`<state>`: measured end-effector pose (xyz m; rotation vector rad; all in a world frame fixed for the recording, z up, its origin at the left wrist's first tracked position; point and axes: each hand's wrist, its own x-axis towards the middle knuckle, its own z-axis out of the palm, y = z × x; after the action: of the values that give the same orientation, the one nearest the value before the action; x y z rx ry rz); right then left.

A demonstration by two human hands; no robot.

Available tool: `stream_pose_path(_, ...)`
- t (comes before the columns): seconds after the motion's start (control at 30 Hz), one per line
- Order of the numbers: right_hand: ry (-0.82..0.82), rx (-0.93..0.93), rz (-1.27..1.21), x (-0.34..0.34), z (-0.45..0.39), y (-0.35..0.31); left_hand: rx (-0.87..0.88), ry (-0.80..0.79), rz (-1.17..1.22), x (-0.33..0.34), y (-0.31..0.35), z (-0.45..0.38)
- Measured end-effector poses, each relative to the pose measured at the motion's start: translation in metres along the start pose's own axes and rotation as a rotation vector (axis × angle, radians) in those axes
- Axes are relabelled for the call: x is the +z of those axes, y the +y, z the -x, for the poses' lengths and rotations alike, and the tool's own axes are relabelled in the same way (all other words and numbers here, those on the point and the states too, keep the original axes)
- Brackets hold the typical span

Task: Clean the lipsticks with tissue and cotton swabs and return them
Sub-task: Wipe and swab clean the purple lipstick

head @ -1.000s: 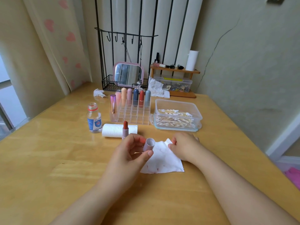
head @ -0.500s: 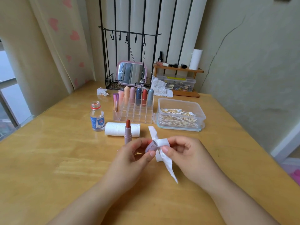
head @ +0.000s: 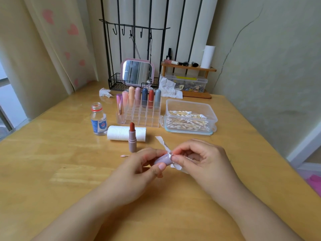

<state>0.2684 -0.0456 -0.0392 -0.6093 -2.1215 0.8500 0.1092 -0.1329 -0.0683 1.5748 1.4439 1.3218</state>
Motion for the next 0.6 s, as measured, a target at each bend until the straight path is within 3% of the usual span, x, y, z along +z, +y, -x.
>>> stream_pose_path(0.23, -0.238, 0.063, -0.082, -0.009, 0.002, -0.006, -0.039, 0.078, 0.16, -0.001, 0.004, 0.001)
stream_pose_path(0.37, -0.168, 0.041, 0.022, 0.001, 0.004, -0.005, 0.009, 0.089, 0.136, -0.003, 0.005, 0.001)
stream_pose_path(0.53, -0.175, 0.291, -0.438, 0.011, 0.007, -0.007, 0.148, 0.203, 0.009, -0.003, 0.001, 0.002)
stream_pose_path(0.6, -0.124, 0.321, -0.515, 0.015, 0.009, -0.008, 0.173, 0.242, 0.021, -0.003, 0.001, 0.001)
